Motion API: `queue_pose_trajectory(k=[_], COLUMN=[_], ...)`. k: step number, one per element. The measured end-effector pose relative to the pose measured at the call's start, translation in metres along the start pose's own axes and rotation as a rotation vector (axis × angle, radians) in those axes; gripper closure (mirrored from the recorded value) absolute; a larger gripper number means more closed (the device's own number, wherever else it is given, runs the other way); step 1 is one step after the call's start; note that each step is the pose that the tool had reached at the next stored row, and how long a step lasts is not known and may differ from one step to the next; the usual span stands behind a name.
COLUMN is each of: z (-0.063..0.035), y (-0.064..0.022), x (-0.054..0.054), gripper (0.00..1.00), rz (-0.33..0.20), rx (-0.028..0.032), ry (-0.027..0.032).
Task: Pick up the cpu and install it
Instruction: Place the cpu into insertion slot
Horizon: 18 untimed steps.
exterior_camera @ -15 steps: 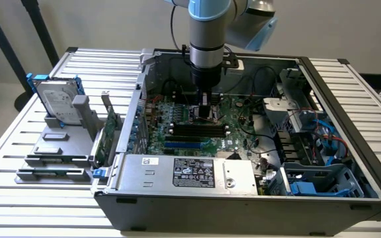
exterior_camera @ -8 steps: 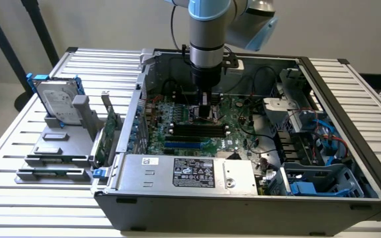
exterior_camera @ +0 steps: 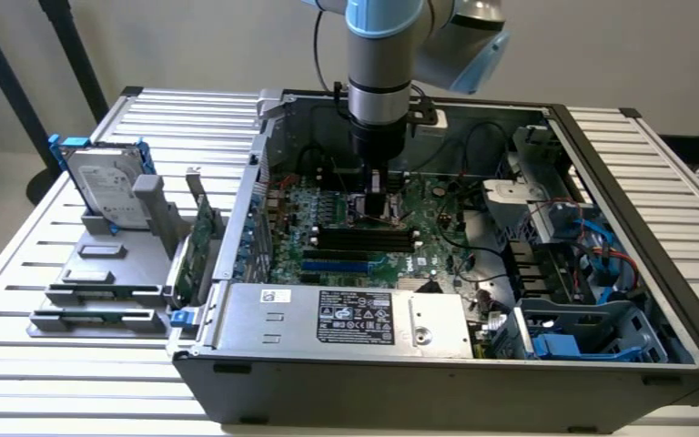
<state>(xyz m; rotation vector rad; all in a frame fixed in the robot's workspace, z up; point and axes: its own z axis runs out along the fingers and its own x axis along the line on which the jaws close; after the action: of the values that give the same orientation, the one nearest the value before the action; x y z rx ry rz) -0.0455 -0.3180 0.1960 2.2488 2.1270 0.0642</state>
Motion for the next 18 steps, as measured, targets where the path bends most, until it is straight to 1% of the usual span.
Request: queue_pose_trajectory(k=[1,2,5,11,18], z=[-0.0001,-0.0001,-0.0011,-0.008,-0.0117], y=[0.0,0.0,-0.0001,0.0004,-0.0006], x=[0.0,0.0,0.0,0.0,0.0], gripper=[0.44,0.37,0.37,0.37,0.37], rz=[0.0,0.0,0.0,0.0,0.0], rx=[0.0001,0.0002,0.0006,0.0004,0.0004], ry=[-0.0004,-0.0006,-0.0013,-0.001,-0.0008])
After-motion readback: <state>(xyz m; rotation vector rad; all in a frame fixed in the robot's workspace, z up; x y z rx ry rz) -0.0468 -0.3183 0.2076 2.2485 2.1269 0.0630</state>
